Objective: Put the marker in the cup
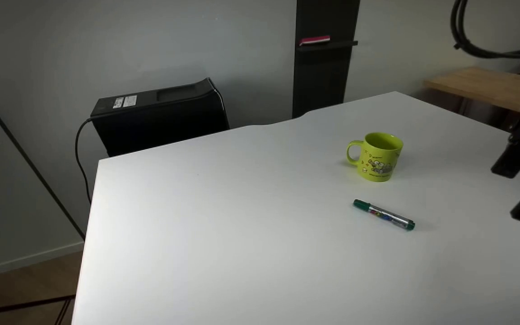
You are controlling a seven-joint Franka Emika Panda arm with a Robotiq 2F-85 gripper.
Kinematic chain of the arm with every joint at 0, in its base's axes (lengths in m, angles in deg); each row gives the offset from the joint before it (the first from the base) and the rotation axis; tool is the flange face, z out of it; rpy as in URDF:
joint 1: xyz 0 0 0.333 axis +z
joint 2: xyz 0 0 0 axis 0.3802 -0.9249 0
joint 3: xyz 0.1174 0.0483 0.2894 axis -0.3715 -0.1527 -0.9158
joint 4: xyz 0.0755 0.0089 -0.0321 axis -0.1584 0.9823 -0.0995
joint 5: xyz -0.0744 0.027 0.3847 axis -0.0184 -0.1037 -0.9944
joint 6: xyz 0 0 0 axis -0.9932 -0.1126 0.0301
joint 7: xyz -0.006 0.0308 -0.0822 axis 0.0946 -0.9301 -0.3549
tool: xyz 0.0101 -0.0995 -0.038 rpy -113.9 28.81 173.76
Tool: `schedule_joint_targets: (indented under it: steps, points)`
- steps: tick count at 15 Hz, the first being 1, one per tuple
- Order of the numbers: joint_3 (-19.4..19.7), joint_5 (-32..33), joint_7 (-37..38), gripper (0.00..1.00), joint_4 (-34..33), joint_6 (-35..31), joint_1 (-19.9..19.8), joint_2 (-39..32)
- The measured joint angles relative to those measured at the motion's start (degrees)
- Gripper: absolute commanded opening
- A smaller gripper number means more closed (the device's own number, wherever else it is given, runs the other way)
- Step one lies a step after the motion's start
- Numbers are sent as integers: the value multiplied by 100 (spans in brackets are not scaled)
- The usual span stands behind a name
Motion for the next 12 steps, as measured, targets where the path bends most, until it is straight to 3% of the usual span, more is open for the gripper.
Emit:
schedule_joint_targets:
  steps: [5, 8, 9, 12]
  points:
    - [-455, 85, 104, 100, 1, -1163, -82, -1342]
    - [-589, 879, 845, 100, -40, -1898, -401, -2042]
    - [-459, 1327, 1289, 100, -69, -2112, -428, -2250]
    - [507, 2456, 2396, 100, -277, -2347, -58, -2743]
